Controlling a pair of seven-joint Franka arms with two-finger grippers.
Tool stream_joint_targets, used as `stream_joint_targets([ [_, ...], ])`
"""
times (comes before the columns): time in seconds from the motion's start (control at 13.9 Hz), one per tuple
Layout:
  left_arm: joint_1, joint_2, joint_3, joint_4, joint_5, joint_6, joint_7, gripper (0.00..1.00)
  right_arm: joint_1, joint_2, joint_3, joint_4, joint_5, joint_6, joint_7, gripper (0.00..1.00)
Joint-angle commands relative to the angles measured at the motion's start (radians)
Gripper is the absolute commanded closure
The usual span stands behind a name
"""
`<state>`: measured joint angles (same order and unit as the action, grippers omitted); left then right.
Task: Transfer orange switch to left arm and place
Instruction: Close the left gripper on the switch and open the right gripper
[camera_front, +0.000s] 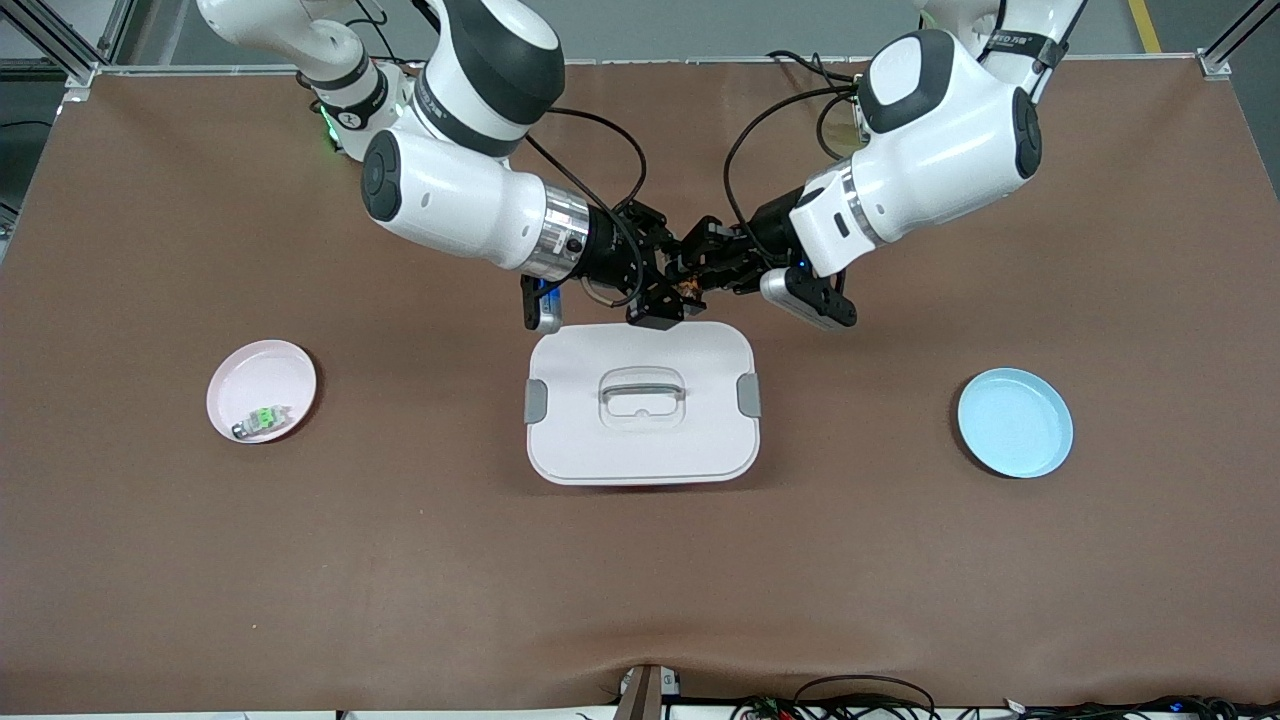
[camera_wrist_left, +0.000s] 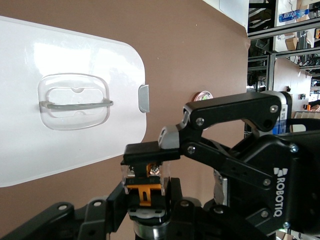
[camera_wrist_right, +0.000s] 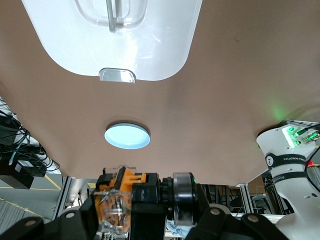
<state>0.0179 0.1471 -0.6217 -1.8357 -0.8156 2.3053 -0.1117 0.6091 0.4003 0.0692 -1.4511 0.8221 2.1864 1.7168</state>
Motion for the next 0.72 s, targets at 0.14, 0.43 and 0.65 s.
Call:
stream_joint_targets([
  [0.14, -0.01, 0.012, -0.009, 0.013, -0.002, 0.023, 0.023, 1.0, 0.009, 0.008, 0.0, 0.024, 0.015, -0.002, 0.017, 0.0],
  [0.43, 0.002, 0.012, 0.0, 0.01, 0.001, 0.017, 0.082, 1.0, -0.005, 0.008, 0.0, 0.04, 0.017, -0.011, 0.012, 0.0],
  [0.65, 0.036, 0.012, 0.002, 0.013, 0.093, 0.013, 0.083, 1.0, -0.006, 0.003, -0.003, 0.04, 0.015, -0.013, 0.012, 0.0],
])
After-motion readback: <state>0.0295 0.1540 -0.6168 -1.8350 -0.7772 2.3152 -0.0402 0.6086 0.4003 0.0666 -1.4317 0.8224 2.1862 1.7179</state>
